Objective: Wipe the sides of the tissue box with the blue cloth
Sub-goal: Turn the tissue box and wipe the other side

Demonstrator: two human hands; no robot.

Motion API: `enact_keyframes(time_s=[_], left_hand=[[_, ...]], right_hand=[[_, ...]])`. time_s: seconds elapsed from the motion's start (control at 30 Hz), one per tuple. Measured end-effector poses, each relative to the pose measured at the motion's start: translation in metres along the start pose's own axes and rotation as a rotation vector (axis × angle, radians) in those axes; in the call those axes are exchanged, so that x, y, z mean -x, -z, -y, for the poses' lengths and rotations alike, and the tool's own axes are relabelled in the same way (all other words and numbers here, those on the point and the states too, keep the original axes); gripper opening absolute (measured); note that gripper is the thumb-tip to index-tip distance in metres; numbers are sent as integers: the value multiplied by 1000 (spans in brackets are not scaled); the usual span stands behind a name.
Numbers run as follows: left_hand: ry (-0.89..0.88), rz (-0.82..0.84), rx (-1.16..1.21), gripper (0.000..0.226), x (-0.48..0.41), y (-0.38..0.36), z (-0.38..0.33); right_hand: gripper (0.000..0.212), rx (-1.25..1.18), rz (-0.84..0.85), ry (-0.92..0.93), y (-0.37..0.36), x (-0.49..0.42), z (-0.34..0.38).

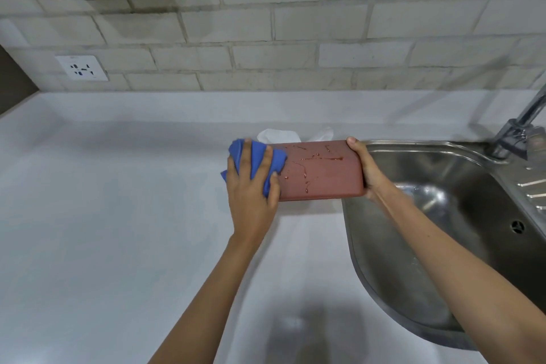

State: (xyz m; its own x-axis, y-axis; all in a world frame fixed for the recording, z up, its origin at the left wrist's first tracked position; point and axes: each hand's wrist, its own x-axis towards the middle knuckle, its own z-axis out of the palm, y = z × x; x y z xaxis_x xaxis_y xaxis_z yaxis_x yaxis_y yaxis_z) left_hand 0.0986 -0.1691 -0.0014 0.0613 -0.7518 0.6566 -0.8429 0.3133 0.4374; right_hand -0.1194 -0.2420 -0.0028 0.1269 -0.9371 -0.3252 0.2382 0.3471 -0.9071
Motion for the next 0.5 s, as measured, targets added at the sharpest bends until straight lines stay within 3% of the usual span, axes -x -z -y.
enact_keyframes(time_s=[0.13, 0.37, 0.5], left_hand=[[-163, 73, -40, 43, 48, 14, 24], [112, 6, -21, 40, -27, 3, -2], [-70, 19, -127, 37, 2, -2, -6]], right_hand=[[70, 18, -4, -13, -1, 1, 0], [42, 54, -49, 6, -4, 3, 0], [42, 42, -77, 8, -5, 4, -1]])
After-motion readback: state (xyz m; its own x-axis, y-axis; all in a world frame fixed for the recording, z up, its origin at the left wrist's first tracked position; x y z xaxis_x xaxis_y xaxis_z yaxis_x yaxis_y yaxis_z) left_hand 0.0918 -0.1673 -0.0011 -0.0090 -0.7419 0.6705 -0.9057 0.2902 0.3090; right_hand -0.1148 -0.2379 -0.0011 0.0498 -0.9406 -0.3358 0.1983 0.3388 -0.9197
